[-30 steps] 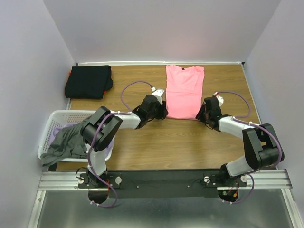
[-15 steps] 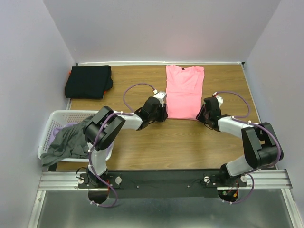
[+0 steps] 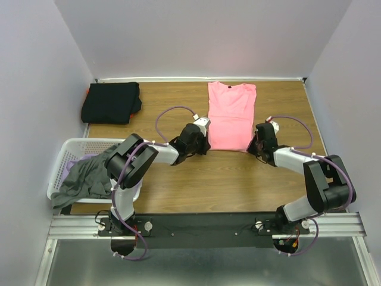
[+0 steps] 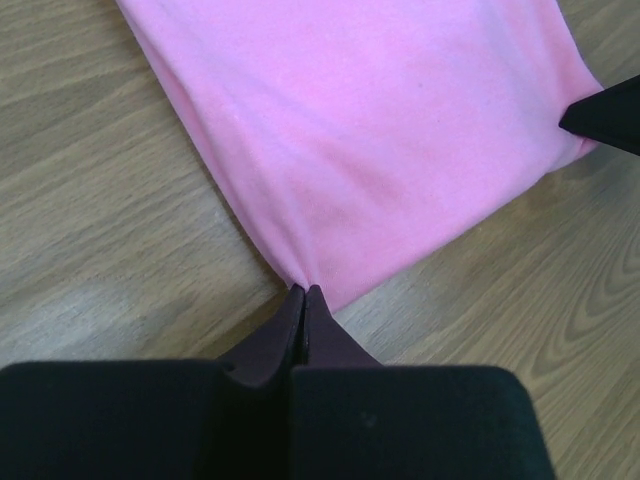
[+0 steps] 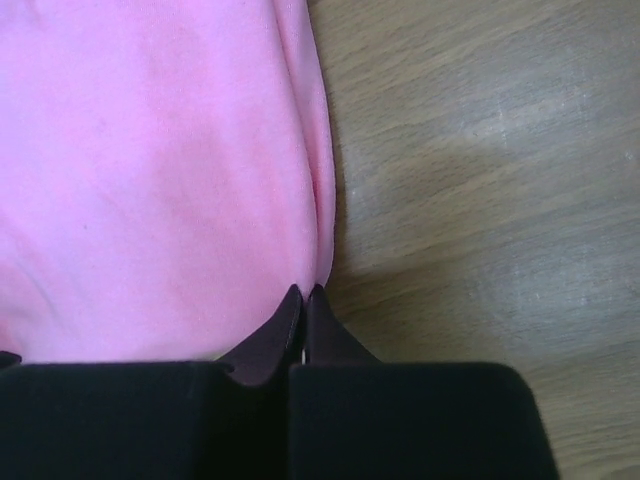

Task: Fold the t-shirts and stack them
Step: Fold the tshirt

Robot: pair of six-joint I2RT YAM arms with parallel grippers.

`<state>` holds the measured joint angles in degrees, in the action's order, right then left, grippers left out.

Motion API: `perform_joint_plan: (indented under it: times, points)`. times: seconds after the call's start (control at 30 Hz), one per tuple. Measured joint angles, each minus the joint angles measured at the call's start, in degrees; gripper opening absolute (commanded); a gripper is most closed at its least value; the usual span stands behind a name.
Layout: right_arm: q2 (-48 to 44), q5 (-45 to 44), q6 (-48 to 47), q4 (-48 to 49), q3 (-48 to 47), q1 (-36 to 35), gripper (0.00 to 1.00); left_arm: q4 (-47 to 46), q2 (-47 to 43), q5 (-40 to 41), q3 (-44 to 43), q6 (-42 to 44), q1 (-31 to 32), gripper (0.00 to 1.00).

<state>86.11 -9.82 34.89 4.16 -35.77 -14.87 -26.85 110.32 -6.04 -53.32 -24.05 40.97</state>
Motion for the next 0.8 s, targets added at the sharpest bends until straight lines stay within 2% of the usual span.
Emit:
perform_joint_plan:
  times: [0.23, 0.5, 0.8]
  points:
    - [-5.51, 0.72, -0.68, -3.78, 1.09, 0.0, 0.02, -0.46, -5.95, -0.7, 4.48, -0.04, 0.04, 0.0]
    - [-20.39, 1.09, -1.14, -11.34, 2.14, -0.02, 0.01, -1.4, -16.15, -0.72, 9.03, -0.17, 0.9, 0.0]
    - [-33.33, 1.88, -1.49, -21.86, 1.29, 0.0, 0.01, 0.85, -30.34, 1.4, 12.07, -0.44, 5.79, 0.0]
